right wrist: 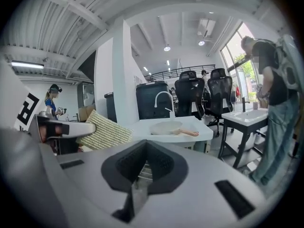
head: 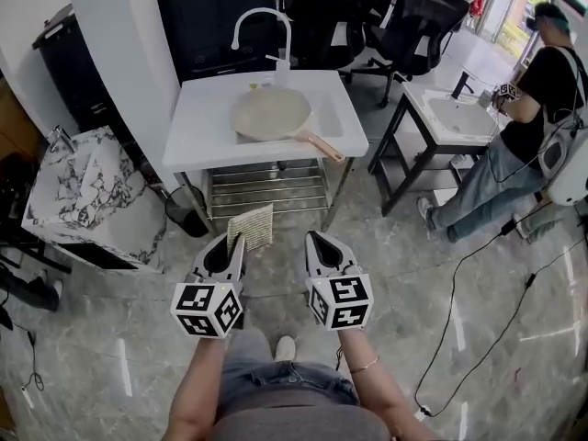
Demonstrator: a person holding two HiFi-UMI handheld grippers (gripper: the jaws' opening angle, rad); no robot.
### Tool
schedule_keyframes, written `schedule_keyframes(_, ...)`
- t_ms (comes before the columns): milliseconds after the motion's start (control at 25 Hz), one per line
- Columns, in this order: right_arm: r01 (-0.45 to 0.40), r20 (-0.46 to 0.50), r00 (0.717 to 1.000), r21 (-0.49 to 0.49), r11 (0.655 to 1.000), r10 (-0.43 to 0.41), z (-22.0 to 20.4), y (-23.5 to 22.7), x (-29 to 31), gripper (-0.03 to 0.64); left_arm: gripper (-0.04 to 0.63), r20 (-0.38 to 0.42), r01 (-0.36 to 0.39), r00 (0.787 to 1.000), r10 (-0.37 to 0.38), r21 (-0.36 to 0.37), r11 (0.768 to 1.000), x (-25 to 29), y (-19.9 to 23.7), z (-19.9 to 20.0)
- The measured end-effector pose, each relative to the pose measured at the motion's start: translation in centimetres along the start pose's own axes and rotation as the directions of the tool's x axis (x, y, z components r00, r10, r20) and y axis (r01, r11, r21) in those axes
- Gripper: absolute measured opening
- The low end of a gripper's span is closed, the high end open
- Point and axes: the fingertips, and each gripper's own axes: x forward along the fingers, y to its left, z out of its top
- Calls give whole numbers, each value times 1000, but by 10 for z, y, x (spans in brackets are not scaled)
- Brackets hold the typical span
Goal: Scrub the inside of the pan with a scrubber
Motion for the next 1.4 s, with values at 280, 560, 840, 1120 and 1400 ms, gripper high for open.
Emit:
schedule_keyframes(280, 30, 14, 999, -3, 1000, -29, 12, -18, 30, 9, 66, 10, -7, 1000, 7, 12, 1000, 30, 21, 14)
schedule_keyframes(560, 57, -25, 998, -14, 998, -58, 28, -36, 109, 9, 66, 10, 14, 1000, -14, -13, 1000, 99, 73, 38)
schedule_keyframes(840, 95, -15, 995, -27, 995, -96, 68, -47, 207, 9, 66, -6, 30, 1000, -31, -45, 999, 176, 142, 67)
schedule_keyframes(1120, 149, -23, 989, -21, 989, -149, 86, -58, 283, 9, 66, -20, 61, 998, -62, -33, 998, 241, 194, 92)
schedule_keyframes(1400, 215, -29, 976, -35, 976, -216, 98, -68, 326, 9, 66, -37, 81, 996, -82, -38, 996, 284, 227, 101)
